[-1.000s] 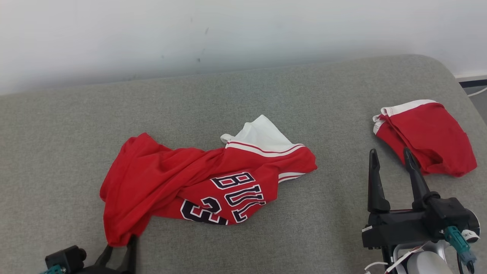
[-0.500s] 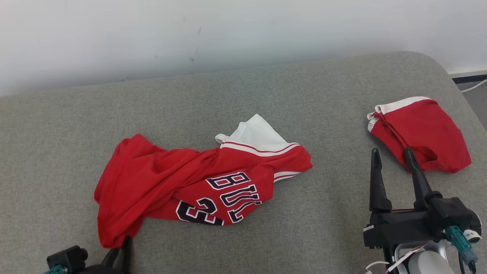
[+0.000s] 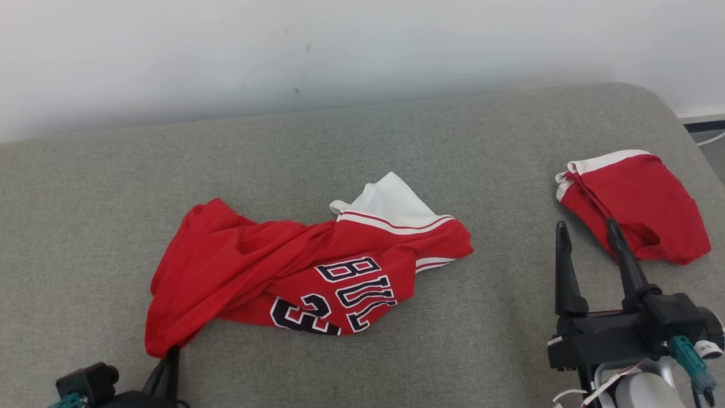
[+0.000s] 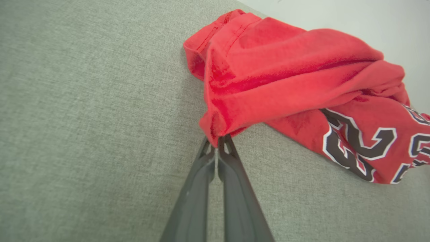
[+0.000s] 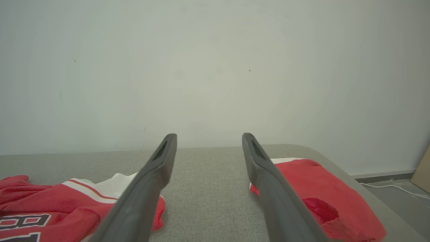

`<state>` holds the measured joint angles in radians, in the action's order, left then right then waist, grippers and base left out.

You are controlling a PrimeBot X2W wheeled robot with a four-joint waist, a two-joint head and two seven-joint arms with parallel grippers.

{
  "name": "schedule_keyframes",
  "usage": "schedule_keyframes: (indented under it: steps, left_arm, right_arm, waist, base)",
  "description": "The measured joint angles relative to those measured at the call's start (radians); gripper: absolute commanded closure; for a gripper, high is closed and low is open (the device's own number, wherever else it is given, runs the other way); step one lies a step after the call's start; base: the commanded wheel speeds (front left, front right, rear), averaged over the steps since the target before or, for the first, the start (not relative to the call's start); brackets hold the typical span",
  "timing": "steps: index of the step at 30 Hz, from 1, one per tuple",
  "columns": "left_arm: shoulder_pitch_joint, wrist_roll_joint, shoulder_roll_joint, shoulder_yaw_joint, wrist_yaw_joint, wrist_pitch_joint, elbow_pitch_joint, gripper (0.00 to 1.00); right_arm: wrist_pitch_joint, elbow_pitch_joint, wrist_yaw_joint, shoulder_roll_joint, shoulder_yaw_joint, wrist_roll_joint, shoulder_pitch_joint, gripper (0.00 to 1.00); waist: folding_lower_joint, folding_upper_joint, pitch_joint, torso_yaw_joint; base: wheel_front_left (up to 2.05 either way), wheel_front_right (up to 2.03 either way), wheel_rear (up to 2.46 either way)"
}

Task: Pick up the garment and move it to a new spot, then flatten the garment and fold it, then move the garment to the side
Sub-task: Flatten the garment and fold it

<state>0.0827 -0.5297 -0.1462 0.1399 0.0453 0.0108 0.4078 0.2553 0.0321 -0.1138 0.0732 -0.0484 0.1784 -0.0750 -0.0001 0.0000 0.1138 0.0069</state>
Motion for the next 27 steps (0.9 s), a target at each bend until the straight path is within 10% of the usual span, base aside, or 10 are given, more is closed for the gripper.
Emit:
schedule_keyframes:
  steps: [15, 27]
  left_arm:
    - [-0.053, 0.015, -0.06, 0.062, 0.043, -0.038, -0.12, 1.0]
    - [0.015, 0.019, -0.002, 0.159, 0.061, -0.082, -0.186, 1.0]
  right_arm:
    - [-0.356, 0.129, 0.176, 0.114, -0.085, 0.033, -0.249, 0.0]
    - [-0.764, 0.349, 0.203, 0.138, -0.07, 0.144, -0.558, 0.0]
  waist:
    - [0.0, 0.0, 0.016, 0.044]
    - [0.0003, 0.0, 0.087, 0.136]
  base:
    - [0.0, 0.0, 0.0]
    - [0.0, 0.0, 0.0]
